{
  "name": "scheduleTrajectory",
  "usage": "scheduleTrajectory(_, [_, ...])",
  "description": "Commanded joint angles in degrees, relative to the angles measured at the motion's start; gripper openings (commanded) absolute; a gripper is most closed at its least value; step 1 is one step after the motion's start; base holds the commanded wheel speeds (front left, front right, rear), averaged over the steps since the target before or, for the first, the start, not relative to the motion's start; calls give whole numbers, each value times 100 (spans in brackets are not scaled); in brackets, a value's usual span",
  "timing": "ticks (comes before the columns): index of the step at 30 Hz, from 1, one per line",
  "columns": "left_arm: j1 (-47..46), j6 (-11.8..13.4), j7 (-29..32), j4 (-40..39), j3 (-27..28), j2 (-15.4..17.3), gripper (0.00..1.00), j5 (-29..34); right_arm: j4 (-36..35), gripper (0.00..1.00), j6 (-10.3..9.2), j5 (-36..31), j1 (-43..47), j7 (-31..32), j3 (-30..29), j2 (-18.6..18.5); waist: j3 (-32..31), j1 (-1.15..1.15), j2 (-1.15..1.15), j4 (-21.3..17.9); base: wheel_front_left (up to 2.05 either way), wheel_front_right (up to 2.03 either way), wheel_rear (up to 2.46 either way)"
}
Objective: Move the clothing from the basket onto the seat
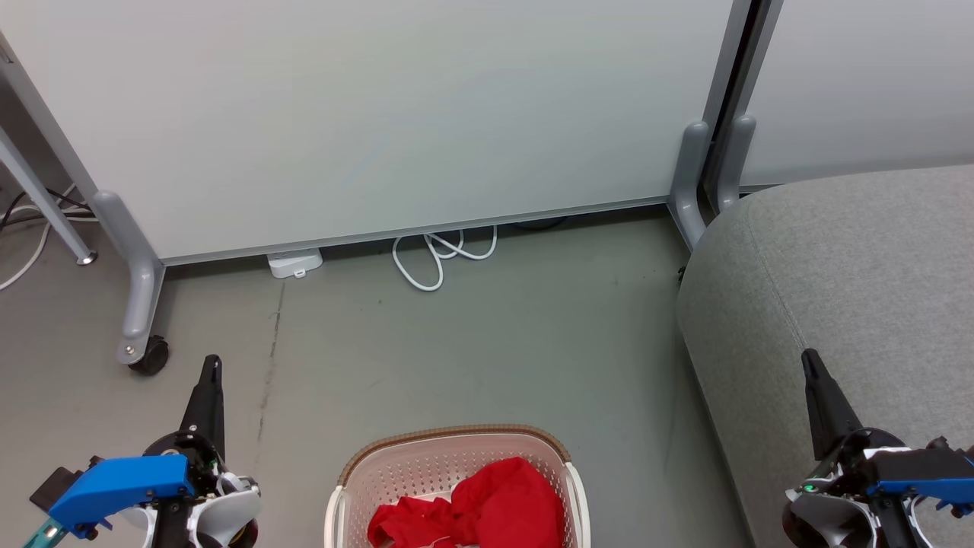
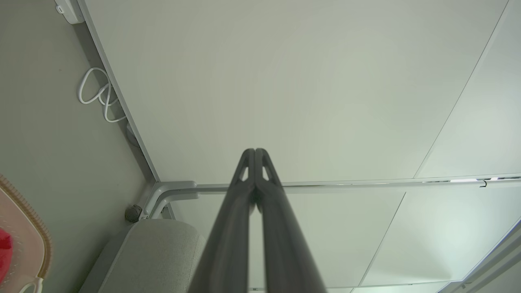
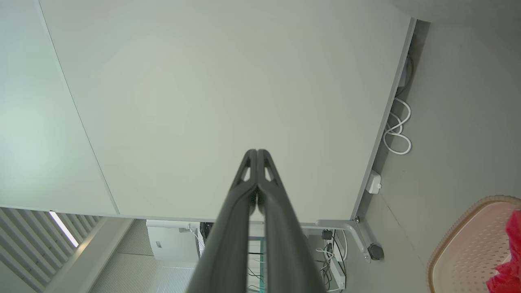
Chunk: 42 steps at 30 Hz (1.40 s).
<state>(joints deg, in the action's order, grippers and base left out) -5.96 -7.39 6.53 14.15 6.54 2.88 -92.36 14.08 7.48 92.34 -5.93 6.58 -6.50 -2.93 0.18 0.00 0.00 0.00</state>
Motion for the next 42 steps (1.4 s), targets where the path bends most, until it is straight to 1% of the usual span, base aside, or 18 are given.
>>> scheduleTrajectory(1, [-57, -22, 16, -25, 7, -1, 0, -12, -15, 0, 2, 16, -63, 9, -6, 11, 0, 0, 0, 0, 0, 0, 0])
scheduleTrajectory(12, [-1, 0, -3, -1, -1, 0, 0, 3, 0, 0, 0, -1, 0, -3, 0, 0, 0, 0, 0, 0, 0, 0, 0])
scheduleTrajectory(13, [20, 1, -13, 37, -5, -4, 100, 5, 32, 100, -1, -4, 24, -7, 6, 1, 0, 0, 0, 0, 0, 0, 0])
scheduleTrajectory(17, [215, 2, -38, 194, -20, -37, 100, 23, 209, 100, -10, -15, 181, -32, 24, 26, 4, 0, 0, 0, 0, 0, 0])
scheduleTrajectory(23, [172, 1, -187, 147, -74, -33, 100, 178, 188, 100, -9, -155, 148, -183, 45, 24, 9, 0, 0, 5, 0, 0, 0])
scheduleTrajectory(27, [127, 0, -301, 114, -106, -30, 100, 401, 154, 100, -8, -403, 115, -297, 70, 22, 18, 0, 0, 9, 0, 0, 0])
scheduleTrajectory(35, [33, -1, -512, -1, -170, -24, 100, 1179, 44, 100, -6, -1068, 52, -508, 153, 19, 47, 0, 0, 18, 0, 0, 0])
scheduleTrajectory(42, [-36, 61, -681, -135, -279, -20, 100, 1962, -39, 100, -5, -1895, -5, -679, 270, 16, 80, 0, 0, 29, 0, 0, 0])
